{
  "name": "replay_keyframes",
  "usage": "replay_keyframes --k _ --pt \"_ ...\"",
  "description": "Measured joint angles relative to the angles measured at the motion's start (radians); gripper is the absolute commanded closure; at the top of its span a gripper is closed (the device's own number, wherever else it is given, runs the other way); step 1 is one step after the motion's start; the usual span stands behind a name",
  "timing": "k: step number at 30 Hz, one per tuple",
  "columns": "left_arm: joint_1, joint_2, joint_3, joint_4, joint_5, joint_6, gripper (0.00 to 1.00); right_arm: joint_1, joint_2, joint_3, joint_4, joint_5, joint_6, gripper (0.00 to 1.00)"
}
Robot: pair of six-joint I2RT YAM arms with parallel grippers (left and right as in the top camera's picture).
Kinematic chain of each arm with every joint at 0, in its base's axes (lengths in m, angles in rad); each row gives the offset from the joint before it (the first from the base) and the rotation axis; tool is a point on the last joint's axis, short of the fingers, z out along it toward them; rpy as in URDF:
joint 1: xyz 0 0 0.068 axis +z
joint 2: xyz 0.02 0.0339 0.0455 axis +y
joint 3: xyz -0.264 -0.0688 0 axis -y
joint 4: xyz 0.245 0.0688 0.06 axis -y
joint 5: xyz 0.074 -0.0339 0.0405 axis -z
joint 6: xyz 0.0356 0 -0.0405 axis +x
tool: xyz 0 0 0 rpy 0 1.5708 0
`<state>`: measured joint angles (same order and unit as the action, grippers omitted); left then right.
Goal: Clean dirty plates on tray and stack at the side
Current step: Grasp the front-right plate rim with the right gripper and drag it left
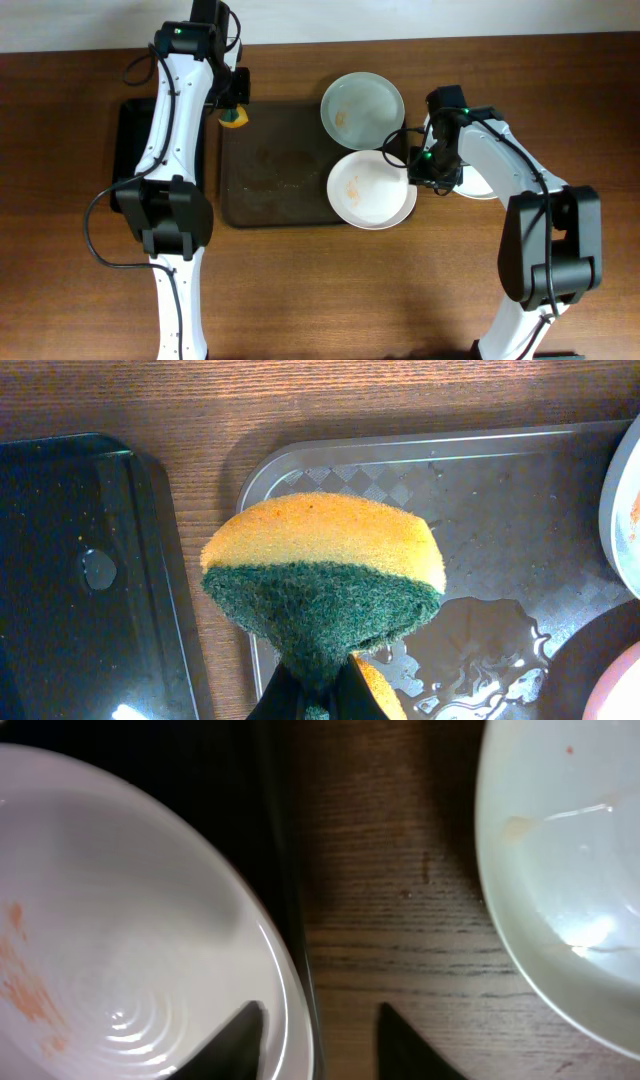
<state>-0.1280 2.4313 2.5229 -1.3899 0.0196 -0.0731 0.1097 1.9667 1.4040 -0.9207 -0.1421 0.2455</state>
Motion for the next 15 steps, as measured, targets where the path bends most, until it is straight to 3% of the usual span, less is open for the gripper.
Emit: replay_keyframes --k 9,12,15 --pt "0.000 0.000 0.000 0.000 0.000 0.000 0.99 0.016 0.025 0.000 -0.001 -0.002 -0.006 0.79" --pt "0.000 0.000 0.000 0.000 0.000 0.000 0.99 0.066 0.025 0.000 0.014 0.000 -0.010 0.95" --pt "0.000 0.000 0.000 0.000 0.000 0.000 0.99 0.109 0.025 0.000 0.018 -0.005 0.002 0.96"
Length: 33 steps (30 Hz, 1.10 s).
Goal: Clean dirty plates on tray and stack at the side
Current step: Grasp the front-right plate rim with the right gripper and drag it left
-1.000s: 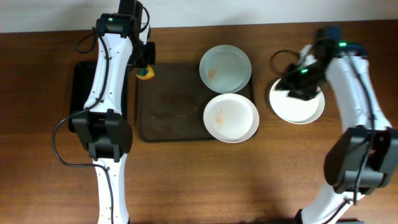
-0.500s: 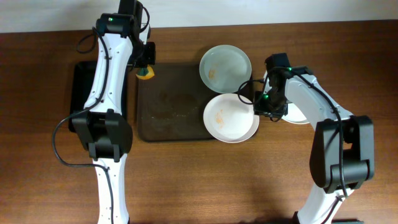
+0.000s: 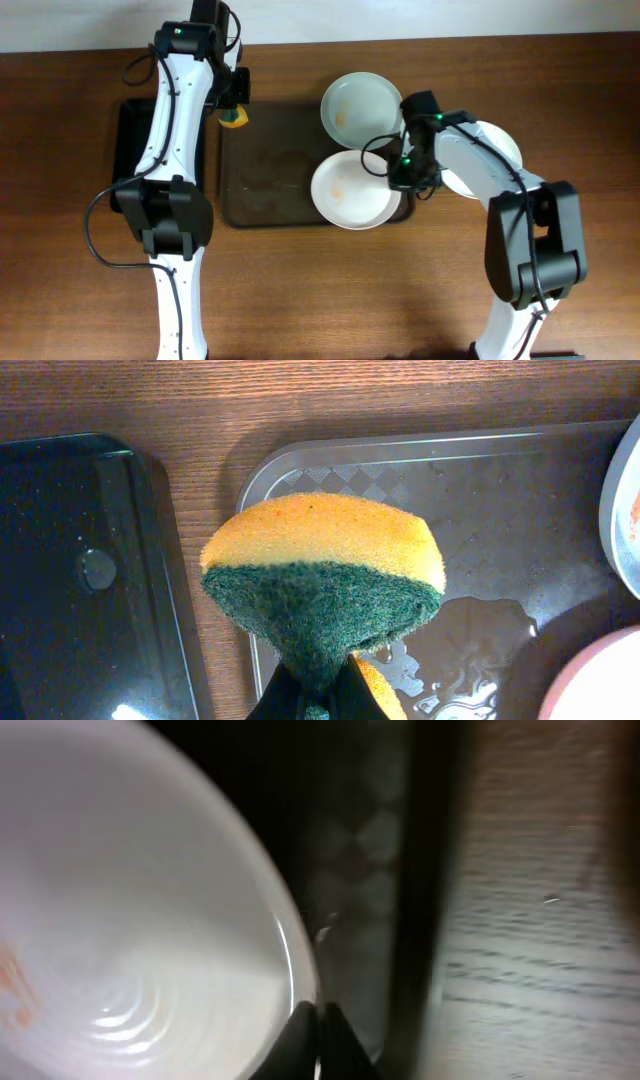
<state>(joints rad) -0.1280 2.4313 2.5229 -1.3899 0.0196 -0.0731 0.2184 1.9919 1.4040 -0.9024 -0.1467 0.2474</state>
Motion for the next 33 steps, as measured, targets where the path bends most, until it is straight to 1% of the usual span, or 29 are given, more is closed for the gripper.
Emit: replay_keyframes --k 7,10,12,16,19,20,21,22,23,24,25,27,29,30,32,33 --pt "0.000 0.000 0.000 0.000 0.000 0.000 0.99 0.069 0.000 0.002 -0.019 0.000 0.049 0.96" --pt "0.000 0.000 0.000 0.000 0.000 0.000 0.99 0.104 0.001 0.034 -0.043 -0.018 0.097 0.96" --pt "0.000 0.000 0.000 0.000 0.000 0.000 0.99 0.154 0.001 0.053 0.045 -0.030 0.178 0.96" --pt "0.000 0.000 0.000 0.001 0.000 0.000 0.99 0.287 0.007 0.059 0.256 0.040 0.341 0.96" --pt "0.000 0.000 0.000 0.000 0.000 0.000 0.99 0.365 0.026 0.060 0.314 0.092 0.387 0.95" --pt "0.000 0.000 0.000 0.000 0.000 0.000 0.99 0.376 0.042 0.060 0.315 0.101 0.395 0.93" --pt "0.000 0.000 0.000 0.000 0.000 0.000 0.99 0.377 0.054 0.060 0.319 0.107 0.402 0.82" --pt "0.000 0.000 0.000 0.000 0.000 0.000 0.99 0.374 0.058 0.060 0.325 0.113 0.405 0.72" --pt "0.000 0.000 0.000 0.000 0.000 0.000 0.99 0.369 0.058 0.060 0.337 0.115 0.407 0.67" --pt "0.000 0.000 0.000 0.000 0.000 0.000 0.99 0.364 0.058 0.060 0.356 0.119 0.406 0.59" --pt "0.000 0.000 0.000 0.001 0.000 0.000 0.99 0.361 0.059 0.060 0.370 0.120 0.409 0.57" --pt "0.000 0.000 0.000 0.004 0.000 0.000 0.99 0.358 0.072 0.060 0.388 0.114 0.410 0.57" --pt "0.000 0.000 0.000 0.004 0.000 0.000 0.99 0.354 0.097 0.060 0.393 0.081 0.406 0.59" --pt "0.000 0.000 0.000 0.005 0.000 0.000 0.99 0.351 0.108 0.060 0.397 0.062 0.403 0.60" --pt "0.000 0.000 0.000 0.008 0.000 0.000 0.99 0.331 0.132 0.060 0.404 0.002 0.398 0.70" --pt "0.000 0.000 0.000 0.009 0.000 0.000 0.99 0.322 0.132 0.060 0.407 -0.015 0.395 0.73"
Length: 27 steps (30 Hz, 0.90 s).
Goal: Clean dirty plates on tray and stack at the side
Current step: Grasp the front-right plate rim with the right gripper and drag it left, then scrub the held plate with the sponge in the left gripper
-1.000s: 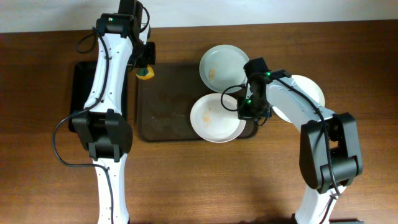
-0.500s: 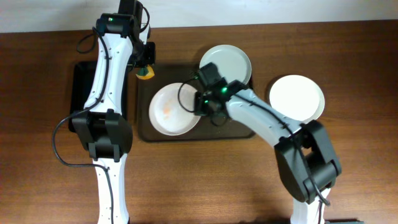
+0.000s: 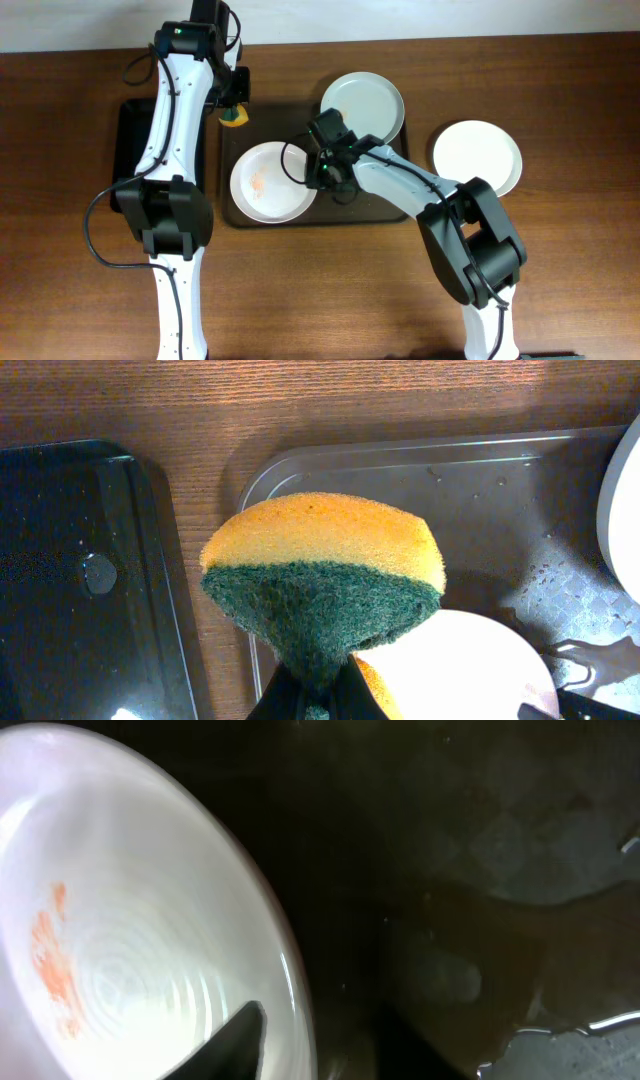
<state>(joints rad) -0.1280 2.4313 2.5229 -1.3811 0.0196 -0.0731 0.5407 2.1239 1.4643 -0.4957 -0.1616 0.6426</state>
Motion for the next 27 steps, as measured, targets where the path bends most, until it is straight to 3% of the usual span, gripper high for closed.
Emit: replay_keyframes --k 2,4,12,15,25,27 --pt "0.000 0.000 0.000 0.010 0.005 0.000 0.99 -0.023 0.007 0.000 0.016 -0.037 0.000 0.88" --pt "0.000 0.000 0.000 0.015 0.018 0.000 0.99 -0.028 0.017 0.000 0.045 -0.050 0.008 0.96" --pt "-0.001 0.000 -0.008 -0.028 0.090 0.000 0.99 -0.058 0.047 0.006 0.119 -0.095 0.110 0.96" --pt "-0.001 0.000 -0.087 -0.050 0.115 0.000 0.99 -0.066 0.048 0.006 0.123 -0.099 0.124 0.96" --pt "-0.051 -0.002 -0.480 0.280 0.216 0.108 0.99 -0.066 0.048 0.006 0.119 -0.098 0.136 0.96" --pt "-0.059 -0.010 -0.495 0.266 0.222 0.130 0.99 -0.066 0.048 0.006 0.119 -0.099 0.136 0.96"
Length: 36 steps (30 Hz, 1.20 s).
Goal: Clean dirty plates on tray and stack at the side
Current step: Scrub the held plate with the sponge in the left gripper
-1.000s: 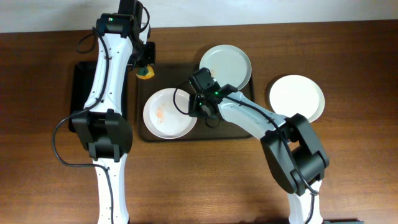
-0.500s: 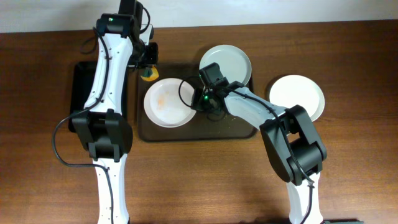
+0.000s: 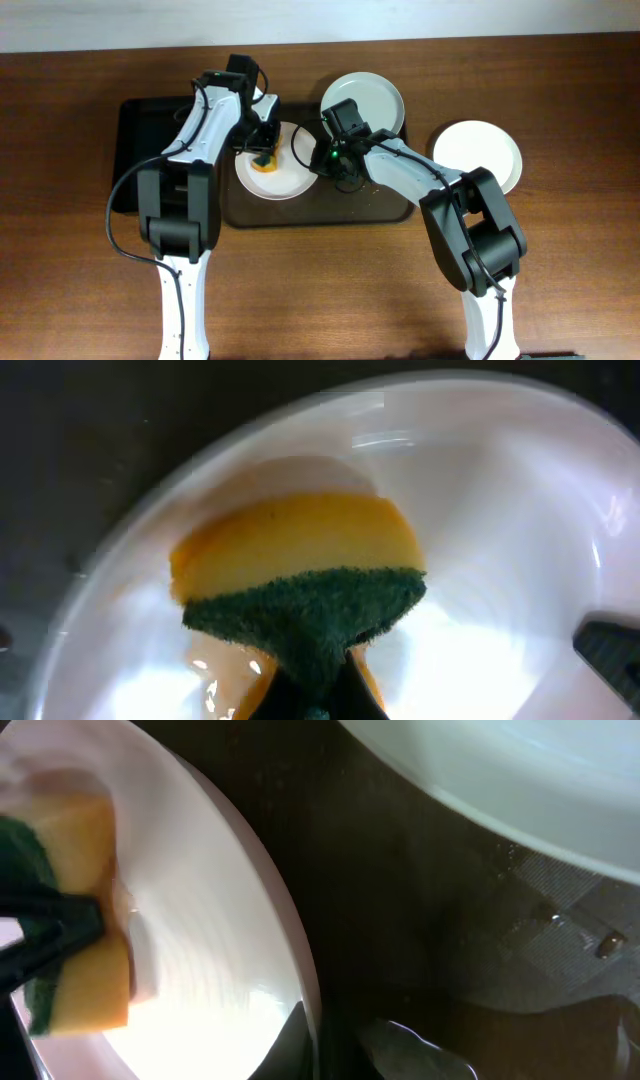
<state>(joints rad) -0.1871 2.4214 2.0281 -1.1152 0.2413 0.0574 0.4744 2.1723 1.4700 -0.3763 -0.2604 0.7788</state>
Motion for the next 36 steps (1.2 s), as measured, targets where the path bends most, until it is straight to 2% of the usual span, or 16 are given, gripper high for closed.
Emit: replay_keyframes --k 4,6,8,10,12,13,15,18,21,24,27,31,36 --pt "-0.032 0.000 -0.018 -0.184 0.088 0.170 0.99 -0.001 0.000 0.000 -0.002 0.000 -0.006 0.96" --pt "-0.033 0.000 -0.024 -0.174 0.098 0.223 0.99 -0.001 0.000 0.000 -0.002 0.000 -0.008 0.96" --pt "-0.019 0.000 -0.030 -0.107 0.111 0.226 0.99 -0.002 0.000 0.000 0.000 0.005 -0.004 0.96" --pt "-0.007 -0.004 -0.031 0.005 0.090 0.143 0.99 -0.004 0.000 0.000 0.004 0.008 0.006 0.96" --pt "0.000 -0.010 -0.029 0.091 -0.006 0.031 0.99 -0.004 0.001 0.001 0.004 0.008 0.008 0.96" --pt "0.002 -0.015 -0.027 0.121 -0.114 -0.042 0.99 -0.004 0.002 0.003 0.004 0.007 0.007 0.96" --pt "0.007 -0.018 -0.026 0.124 -0.280 -0.116 0.99 -0.003 0.008 0.008 0.012 0.001 0.008 0.96" --pt "0.003 -0.018 -0.024 0.069 -0.375 -0.121 0.99 0.008 0.008 0.013 0.014 -0.018 0.006 0.96" --pt "0.014 -0.019 -0.019 -0.014 -0.327 0.000 0.99 0.006 0.008 0.013 0.007 -0.019 0.000 0.96" --pt "0.032 -0.019 -0.016 -0.147 -0.164 0.194 0.99 0.003 0.008 0.013 0.000 -0.018 -0.014 0.96" --pt "0.027 -0.012 -0.024 -0.198 0.001 0.343 0.99 0.000 0.008 0.013 -0.001 -0.019 -0.023 0.96" --pt "0.025 -0.008 -0.031 -0.138 0.104 0.401 0.99 0.000 0.008 0.013 -0.002 -0.018 -0.022 0.96" --pt "0.024 -0.007 -0.037 -0.008 0.174 0.402 0.99 -0.002 0.008 0.013 -0.001 -0.010 -0.015 0.96"
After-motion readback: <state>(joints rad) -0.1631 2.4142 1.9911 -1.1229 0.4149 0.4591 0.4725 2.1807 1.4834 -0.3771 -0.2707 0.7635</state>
